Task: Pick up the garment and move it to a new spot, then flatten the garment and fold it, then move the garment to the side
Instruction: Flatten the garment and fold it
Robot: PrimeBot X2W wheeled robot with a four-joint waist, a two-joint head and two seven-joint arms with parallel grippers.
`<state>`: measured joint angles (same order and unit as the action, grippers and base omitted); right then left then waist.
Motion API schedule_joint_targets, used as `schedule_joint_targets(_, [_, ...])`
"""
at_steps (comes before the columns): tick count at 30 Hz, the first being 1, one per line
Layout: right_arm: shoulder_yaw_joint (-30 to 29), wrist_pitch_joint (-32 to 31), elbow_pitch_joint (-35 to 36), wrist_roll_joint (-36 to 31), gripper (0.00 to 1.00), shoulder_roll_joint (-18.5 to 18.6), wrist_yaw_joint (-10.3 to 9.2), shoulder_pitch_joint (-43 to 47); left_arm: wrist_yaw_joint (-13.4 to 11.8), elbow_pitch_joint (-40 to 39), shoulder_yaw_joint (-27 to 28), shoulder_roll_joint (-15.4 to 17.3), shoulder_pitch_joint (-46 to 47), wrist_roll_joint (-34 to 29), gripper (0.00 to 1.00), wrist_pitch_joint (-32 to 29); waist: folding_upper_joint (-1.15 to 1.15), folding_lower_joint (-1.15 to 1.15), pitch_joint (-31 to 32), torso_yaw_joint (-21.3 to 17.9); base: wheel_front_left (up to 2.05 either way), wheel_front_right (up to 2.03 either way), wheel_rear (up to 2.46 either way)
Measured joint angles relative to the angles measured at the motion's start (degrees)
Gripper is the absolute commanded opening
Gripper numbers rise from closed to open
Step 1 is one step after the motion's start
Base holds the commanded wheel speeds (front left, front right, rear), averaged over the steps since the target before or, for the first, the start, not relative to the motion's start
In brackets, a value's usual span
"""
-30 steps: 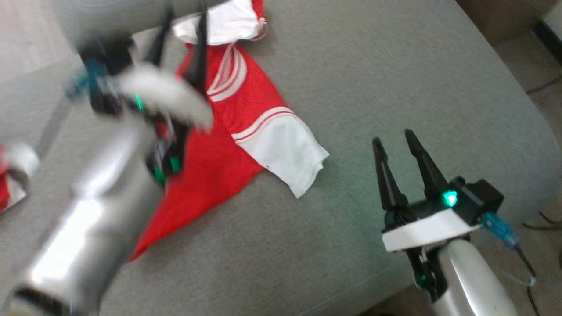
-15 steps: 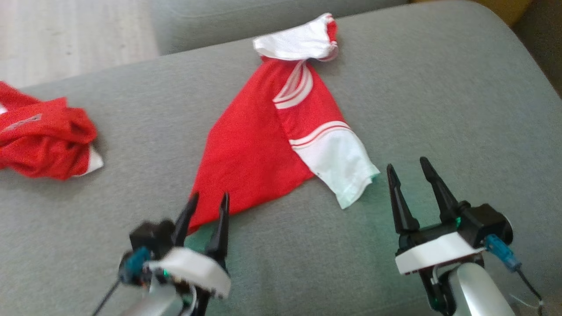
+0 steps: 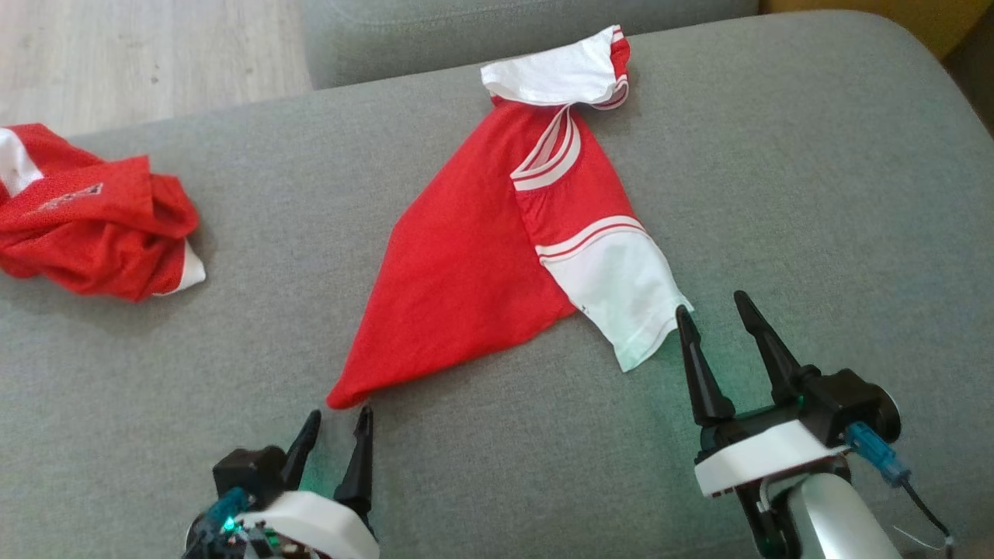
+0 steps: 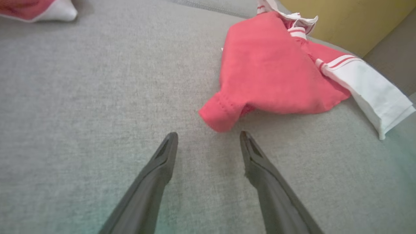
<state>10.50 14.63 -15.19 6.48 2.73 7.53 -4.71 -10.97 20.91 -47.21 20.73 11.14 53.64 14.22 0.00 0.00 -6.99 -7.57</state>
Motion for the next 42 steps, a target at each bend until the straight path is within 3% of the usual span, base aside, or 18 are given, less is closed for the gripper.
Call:
schedule_joint_targets(7, [0.0, 0.0, -0.1, -0.2, 1.00, 0.0, 0.00, 0.0, 2.9, 3.3, 1.5, -2.3, 1.3, 1.4, 1.00, 0.1, 0.00, 0.00, -1.1, -0.7, 0.00, 0.00, 0.00])
schedule_joint_targets(8, [0.0, 0.0, -0.1, -0.4, 1.00, 0.0, 0.00, 0.0, 3.4, 3.7, 1.7, -2.5, 1.7, 1.4, 0.85, 0.1, 0.00, 0.01, -1.2, -0.8, 0.00, 0.00, 0.00])
schedule_joint_targets(10, [0.0, 0.0, -0.2, -0.4, 1.00, 0.0, 0.00, -0.1, 4.4, 4.4, 2.3, -2.9, 2.3, 1.4, 0.44, 0.1, 0.00, 0.00, -1.2, -1.0, 0.00, 0.00, 0.00])
schedule_joint_targets(11, [0.0, 0.0, -0.2, -0.4, 1.00, 0.0, 0.00, -0.1, 4.5, 4.7, 2.5, -3.1, 2.6, 1.4, 0.29, 0.1, 0.00, 0.00, -1.2, -1.1, 0.00, 0.00, 0.00])
schedule_joint_targets(12, [0.0, 0.0, -0.2, -0.4, 1.00, 0.0, 0.00, -0.1, 4.9, 4.9, 2.7, -3.2, 2.8, 1.4, 0.24, 0.1, 0.00, 0.00, -1.2, -1.1, 0.00, 0.00, 0.00])
schedule_joint_targets(13, [0.0, 0.0, -0.3, -0.4, 1.00, 0.0, 0.00, -0.1, 5.2, 5.1, 2.8, -3.2, 2.9, 1.4, 0.06, 0.1, 0.00, 0.00, -1.2, -1.1, 0.00, 0.00, 0.00])
schedule_joint_targets(14, [0.0, 0.0, -0.3, -0.4, 1.00, 0.0, 0.00, -0.1, 5.5, 5.3, 2.8, -3.2, 2.9, 1.4, 0.00, 0.1, 0.00, 0.00, -1.1, -1.1, 0.00, 0.00, 0.00])
schedule_joint_targets(19, [-0.3, 0.0, -0.3, -0.4, 1.00, 0.0, 0.00, 0.0, 6.9, 5.1, 2.6, -3.0, 3.1, 0.4, 0.00, 0.1, 0.00, 0.00, -0.5, -0.6, 0.00, 0.00, 0.00])
schedule_joint_targets(22, [-1.0, 0.0, -0.3, -0.3, 1.00, 0.0, 0.00, 0.1, 7.0, 1.8, 1.4, -1.1, 3.1, -0.7, 0.00, -0.9, 0.00, 0.00, 0.1, 0.2, 0.00, 0.00, 0.00])
schedule_joint_targets(26, [-1.5, 0.0, -0.3, 0.1, 1.00, 0.0, 0.00, 1.4, 6.8, -6.5, -1.0, 5.5, 2.7, -2.6, 0.00, -6.4, 0.00, 0.00, 0.8, 1.5, 0.00, 0.00, 0.00])
schedule_joint_targets(33, [-1.5, 0.0, -0.3, 1.1, 1.00, 0.0, 0.00, 2.0, 2.8, -22.6, -5.0, 19.3, -2.0, -5.3, 0.00, -19.9, 0.00, 0.00, 1.9, 3.3, 0.00, 0.00, 0.00])
schedule_joint_targets(36, [-1.4, 0.0, -0.3, 1.3, 1.00, 0.0, 0.00, 2.0, 1.5, -24.7, -6.8, 22.5, -4.2, -5.3, 0.00, -24.6, 0.00, 0.00, 1.8, 3.7, 0.00, 0.00, 0.00])
schedule_joint_targets(40, [-0.7, 0.0, -0.7, 1.6, 1.00, 0.0, 0.00, 2.0, -0.1, -23.1, -7.0, 23.1, -4.9, -5.0, 0.00, -25.6, 0.00, 0.00, 1.9, 3.7, 0.00, 0.00, 0.00])
schedule_joint_targets(41, [-0.6, 0.0, -0.7, 1.6, 1.00, 0.0, 0.00, 2.0, -0.7, -22.7, -7.0, 23.0, -5.0, -5.1, 0.08, -25.1, 0.00, 0.00, 2.0, 3.6, 0.00, 0.00, 0.00])
schedule_joint_targets(42, [-0.6, 0.0, -0.7, 1.6, 1.00, 0.0, 0.00, 2.0, -0.7, -22.7, -7.0, 23.0, -5.0, -5.1, 0.77, -25.1, 0.00, 0.00, 2.0, 3.6, 0.00, 0.00, 0.00])
